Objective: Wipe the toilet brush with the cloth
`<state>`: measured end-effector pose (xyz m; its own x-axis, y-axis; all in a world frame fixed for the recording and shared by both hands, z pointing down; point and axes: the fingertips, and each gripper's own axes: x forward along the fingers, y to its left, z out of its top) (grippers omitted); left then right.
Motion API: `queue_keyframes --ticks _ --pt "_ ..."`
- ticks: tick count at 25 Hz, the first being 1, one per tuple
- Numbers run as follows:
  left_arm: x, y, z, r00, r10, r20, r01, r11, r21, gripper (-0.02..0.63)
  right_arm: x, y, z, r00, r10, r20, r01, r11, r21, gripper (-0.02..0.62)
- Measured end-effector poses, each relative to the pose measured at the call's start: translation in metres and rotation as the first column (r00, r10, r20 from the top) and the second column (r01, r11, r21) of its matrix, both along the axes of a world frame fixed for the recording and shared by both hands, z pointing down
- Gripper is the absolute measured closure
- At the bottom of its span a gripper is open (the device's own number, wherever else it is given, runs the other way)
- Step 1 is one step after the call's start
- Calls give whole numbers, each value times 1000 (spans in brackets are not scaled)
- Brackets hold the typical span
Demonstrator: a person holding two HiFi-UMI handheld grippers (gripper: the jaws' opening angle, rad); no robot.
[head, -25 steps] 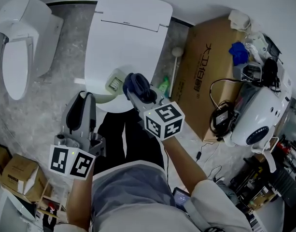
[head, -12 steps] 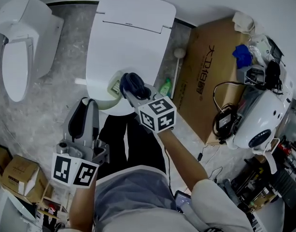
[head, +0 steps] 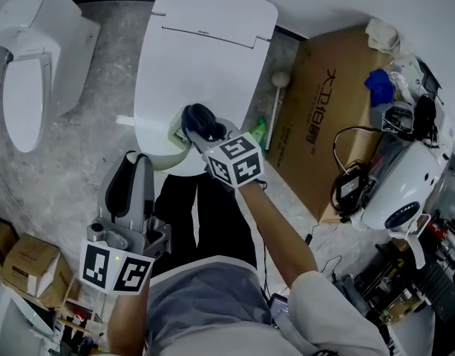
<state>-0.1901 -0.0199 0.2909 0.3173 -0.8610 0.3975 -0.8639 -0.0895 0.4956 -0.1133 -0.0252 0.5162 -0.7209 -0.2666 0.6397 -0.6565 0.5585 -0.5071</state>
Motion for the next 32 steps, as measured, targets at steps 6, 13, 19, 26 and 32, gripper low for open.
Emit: queue_keyframes --ticks 6,13,19,26,32 --pt "0 1 0 1000 1 6 -1 1000 4 606 -5 -3 24 998 -50 -49 50 999 -4 489" --pt "-1 1 2 1000 -1 5 1 1000 10 606 -7 -13 37 998 -48 -51 46 998 -31 489" --pt "0 1 3 1000 -2 4 2 1000 14 606 -7 -20 45 999 -36 -25 34 997 -68 488" --pt "0 1 5 1000 -5 1 5 1000 18 606 -8 -28 51 1000 14 18 -12 994 -110 488" --pt "-1 1 4 1000 -5 5 5 1000 21 606 -10 -34 56 997 55 60 -45 987 -154 486"
